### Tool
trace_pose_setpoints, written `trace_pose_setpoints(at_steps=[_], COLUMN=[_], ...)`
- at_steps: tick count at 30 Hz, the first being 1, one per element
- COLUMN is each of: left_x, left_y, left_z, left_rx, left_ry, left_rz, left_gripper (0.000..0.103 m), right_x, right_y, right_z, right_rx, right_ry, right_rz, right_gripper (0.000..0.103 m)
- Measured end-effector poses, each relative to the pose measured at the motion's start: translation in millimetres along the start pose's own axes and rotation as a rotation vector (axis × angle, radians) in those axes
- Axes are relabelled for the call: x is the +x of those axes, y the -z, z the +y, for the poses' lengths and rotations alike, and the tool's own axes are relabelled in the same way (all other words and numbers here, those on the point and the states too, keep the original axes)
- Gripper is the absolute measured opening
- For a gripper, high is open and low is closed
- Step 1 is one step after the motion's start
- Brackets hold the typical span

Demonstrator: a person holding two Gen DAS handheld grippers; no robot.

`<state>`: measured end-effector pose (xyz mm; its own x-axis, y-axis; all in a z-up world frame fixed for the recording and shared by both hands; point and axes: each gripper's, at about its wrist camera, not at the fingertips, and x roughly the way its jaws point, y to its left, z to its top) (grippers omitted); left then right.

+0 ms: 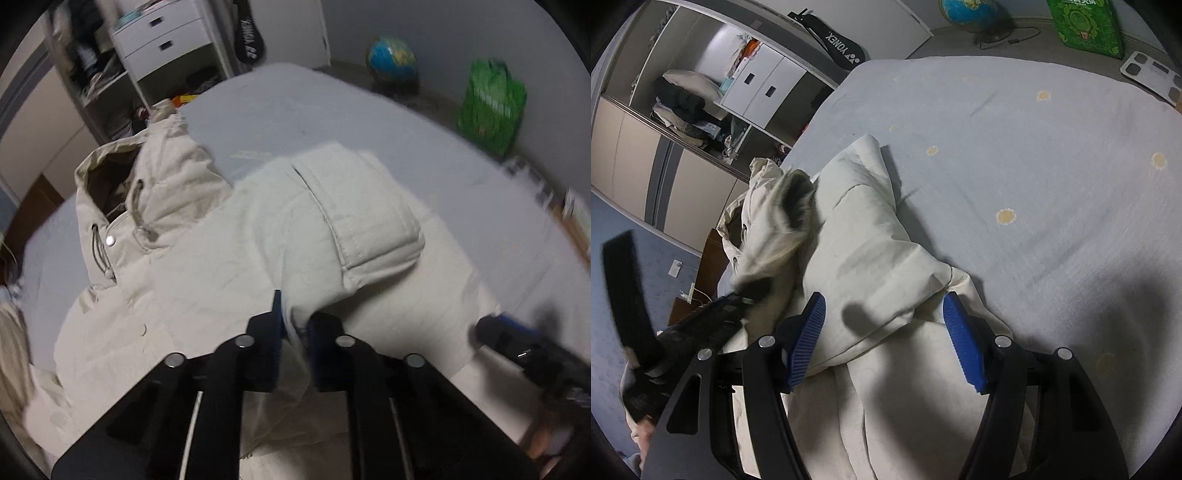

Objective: Fold large clothes

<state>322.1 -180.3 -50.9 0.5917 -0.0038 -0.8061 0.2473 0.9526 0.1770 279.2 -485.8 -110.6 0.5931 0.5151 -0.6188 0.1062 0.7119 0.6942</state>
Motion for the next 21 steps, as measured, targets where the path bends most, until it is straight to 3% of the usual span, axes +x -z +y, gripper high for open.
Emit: trace_pose_setpoints(at_steps=[7,11,15,21], left_x=[-49.3,-68.0,-77.3,-66.8], left_y=[11.1,30.2,59.5,111.6], left_z=[57.6,96.0,131.1,164.3], left_rx=[-0.186,-0.309,-0.432,-0.59], left_ry=[0.008,-0.012,-0.033,-0.027], left_rz=[-0.13,-0.16,-0.158,-0.088], left_gripper=[0.008,0.008,0.008,0.009], right_x=[1.6,0.4,-0.1,1.3], right_y=[1.7,4.9,5.4,8.8], right_z=[4.1,8.5,14.3,24.6], right_rx=[-0.012,-0.032,-0.064,-0.123], right_ry=[0.015,0.022,0.03,0.049], right_rz=[-0.002,-0.007,-0.01,-0.01], right_gripper=[0.063,0.063,0.063,0.063])
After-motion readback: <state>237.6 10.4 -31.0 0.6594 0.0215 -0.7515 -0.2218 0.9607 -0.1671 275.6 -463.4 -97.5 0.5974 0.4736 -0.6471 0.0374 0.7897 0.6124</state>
